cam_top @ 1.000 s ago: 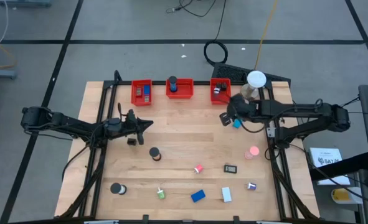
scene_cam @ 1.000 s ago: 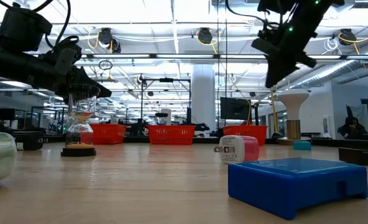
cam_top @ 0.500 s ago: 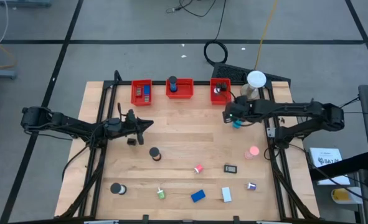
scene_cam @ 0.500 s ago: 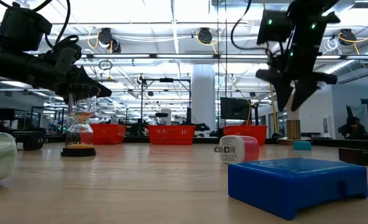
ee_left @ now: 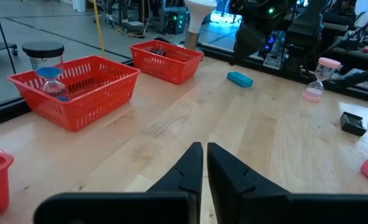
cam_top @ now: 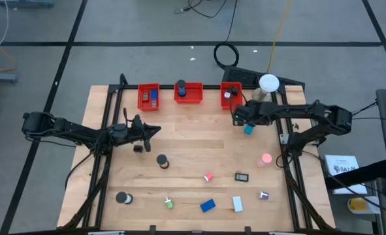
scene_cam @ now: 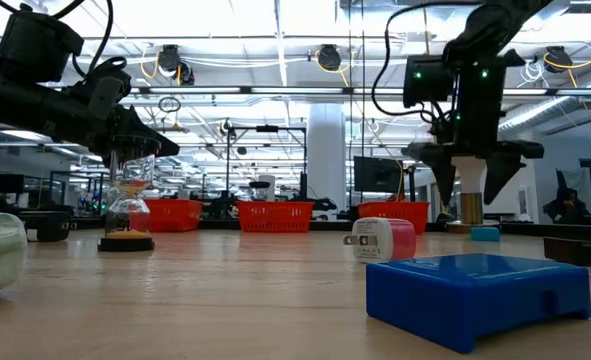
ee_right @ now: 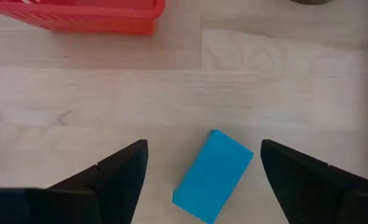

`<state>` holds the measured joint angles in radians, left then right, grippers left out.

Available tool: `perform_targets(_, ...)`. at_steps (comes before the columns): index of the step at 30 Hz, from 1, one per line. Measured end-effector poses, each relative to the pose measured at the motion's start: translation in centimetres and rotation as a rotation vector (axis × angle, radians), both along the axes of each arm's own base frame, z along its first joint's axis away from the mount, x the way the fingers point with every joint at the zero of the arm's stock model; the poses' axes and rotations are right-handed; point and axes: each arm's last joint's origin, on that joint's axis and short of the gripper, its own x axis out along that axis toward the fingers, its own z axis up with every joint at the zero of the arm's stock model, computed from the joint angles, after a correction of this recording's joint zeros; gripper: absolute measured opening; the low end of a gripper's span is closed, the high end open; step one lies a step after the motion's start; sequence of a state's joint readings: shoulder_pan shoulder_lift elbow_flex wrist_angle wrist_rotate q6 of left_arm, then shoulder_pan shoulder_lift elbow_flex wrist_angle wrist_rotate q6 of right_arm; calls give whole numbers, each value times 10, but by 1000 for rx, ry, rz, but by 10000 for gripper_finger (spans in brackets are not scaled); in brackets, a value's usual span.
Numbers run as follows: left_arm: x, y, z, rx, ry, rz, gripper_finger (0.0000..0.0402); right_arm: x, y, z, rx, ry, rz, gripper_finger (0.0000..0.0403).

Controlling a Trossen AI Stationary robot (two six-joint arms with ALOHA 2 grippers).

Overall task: Pick & Place Office items
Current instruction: Put the top blue timer into the left orange basket

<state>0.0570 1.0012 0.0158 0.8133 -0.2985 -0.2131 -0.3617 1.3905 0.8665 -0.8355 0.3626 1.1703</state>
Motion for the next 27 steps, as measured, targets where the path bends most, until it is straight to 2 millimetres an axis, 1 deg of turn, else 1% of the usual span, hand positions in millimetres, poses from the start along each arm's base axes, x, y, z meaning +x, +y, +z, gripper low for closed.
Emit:
perform_targets(7,0,0,0,0,0,0,24,-9,-4,-22,26,-45,-53,301)
perform_targets(14,0,0,0,0,0,0,24,-19,0,-35,59,-20,-107,288)
perform_targets(19,0,0,0,0,0,0,24,-22,3,-41,83,-36,-115,279)
perform_targets(23,0,0,0,-2,-1,0,24,-20,3,-46,91,-80,-95,258)
perform_targets(27,0,0,0,-3,-1,1,24,-21,3,-47,89,-80,-81,217)
